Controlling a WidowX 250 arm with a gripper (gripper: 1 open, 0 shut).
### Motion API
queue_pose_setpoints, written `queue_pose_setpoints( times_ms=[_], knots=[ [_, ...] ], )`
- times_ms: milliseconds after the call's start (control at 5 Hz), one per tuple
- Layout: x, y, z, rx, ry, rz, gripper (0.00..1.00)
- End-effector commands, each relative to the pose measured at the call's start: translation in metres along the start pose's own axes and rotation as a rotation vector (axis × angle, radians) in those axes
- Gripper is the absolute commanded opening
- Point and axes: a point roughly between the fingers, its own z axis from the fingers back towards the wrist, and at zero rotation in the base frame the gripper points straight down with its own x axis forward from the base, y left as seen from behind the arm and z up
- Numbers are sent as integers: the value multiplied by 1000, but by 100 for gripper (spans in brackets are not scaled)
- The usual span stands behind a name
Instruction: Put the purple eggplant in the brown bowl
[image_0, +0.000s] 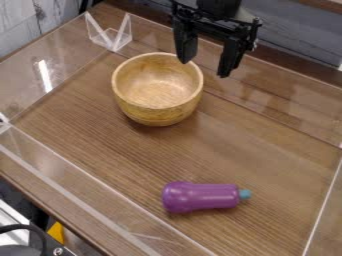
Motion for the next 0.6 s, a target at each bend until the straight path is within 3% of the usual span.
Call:
queue_pose_setpoints(
  times_ms=[0,400],
  knots=[
    [-5,-1,-6,1,19,-55,100],
    [-46,-7,-12,-12,45,-450,100]
  ],
)
